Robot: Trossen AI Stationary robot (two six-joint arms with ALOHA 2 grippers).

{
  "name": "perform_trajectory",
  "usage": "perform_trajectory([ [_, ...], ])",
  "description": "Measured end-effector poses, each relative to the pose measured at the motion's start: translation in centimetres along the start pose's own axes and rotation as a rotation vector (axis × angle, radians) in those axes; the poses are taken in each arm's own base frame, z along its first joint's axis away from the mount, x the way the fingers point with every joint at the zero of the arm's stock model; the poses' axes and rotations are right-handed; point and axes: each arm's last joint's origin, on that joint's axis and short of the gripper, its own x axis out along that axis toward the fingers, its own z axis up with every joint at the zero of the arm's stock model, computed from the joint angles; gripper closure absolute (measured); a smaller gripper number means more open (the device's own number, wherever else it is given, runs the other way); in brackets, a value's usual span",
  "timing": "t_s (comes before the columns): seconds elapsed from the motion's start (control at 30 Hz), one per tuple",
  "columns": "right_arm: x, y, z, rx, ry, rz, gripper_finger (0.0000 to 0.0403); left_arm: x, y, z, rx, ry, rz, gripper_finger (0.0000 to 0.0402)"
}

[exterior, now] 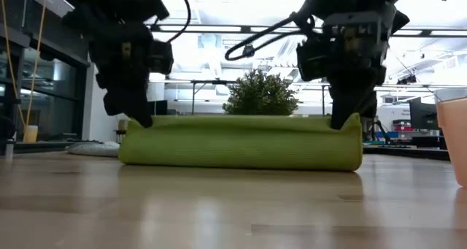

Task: Fold microfiber towels
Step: Fold the green microfiber towel

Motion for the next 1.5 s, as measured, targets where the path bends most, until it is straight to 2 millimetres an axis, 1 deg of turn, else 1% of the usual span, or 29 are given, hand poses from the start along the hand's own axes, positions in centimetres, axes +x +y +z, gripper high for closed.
perform_trajectory([
  [0.3,0.0,-0.3,0.2,0.100,-0.036,-0.044,0.0403,1.3,0.2,-0.3,-0.013,0.041,0.023,0.0402],
  [0.63,0.0,-0.2,0.1,0.093,-0.046,-0.055,0.0397,1.7,0.0,-0.6,-0.007,0.059,0.030,0.0394],
  [0.73,0.0,-0.3,0.1,0.098,-0.049,-0.069,0.0369,1.7,0.1,-0.7,-0.007,0.061,0.047,0.0389],
  [0.9,0.0,-0.6,0.1,0.100,-0.077,-0.128,0.0290,1.7,0.2,-0.7,-0.005,0.043,0.080,0.0368],
  [1.0,-0.1,-0.8,0.2,0.103,-0.090,-0.143,0.0245,1.7,0.3,-0.6,0.016,0.038,0.085,0.0345],
  [1.1,-0.2,-1.0,0.5,0.101,-0.096,-0.147,0.0212,1.7,0.6,-0.4,0.022,0.027,0.098,0.0316],
  [1.2,-0.2,-1.2,0.6,0.084,-0.100,-0.148,0.0193,1.4,1.0,0.0,0.025,0.014,0.102,0.0285],
  [1.3,-0.3,-1.3,0.7,0.062,-0.100,-0.150,0.0187,0.9,1.5,0.5,0.012,-0.014,0.100,0.0257],
  [1.4,-0.7,-1.2,0.8,0.025,-0.116,-0.149,0.0186,-0.2,1.9,1.1,0.028,-0.057,0.093,0.0236],
  [1.5,-1.7,-1.0,0.8,-0.020,-0.163,-0.164,0.0186,-1.5,2.1,1.6,0.056,-0.107,0.083,0.0223],
])
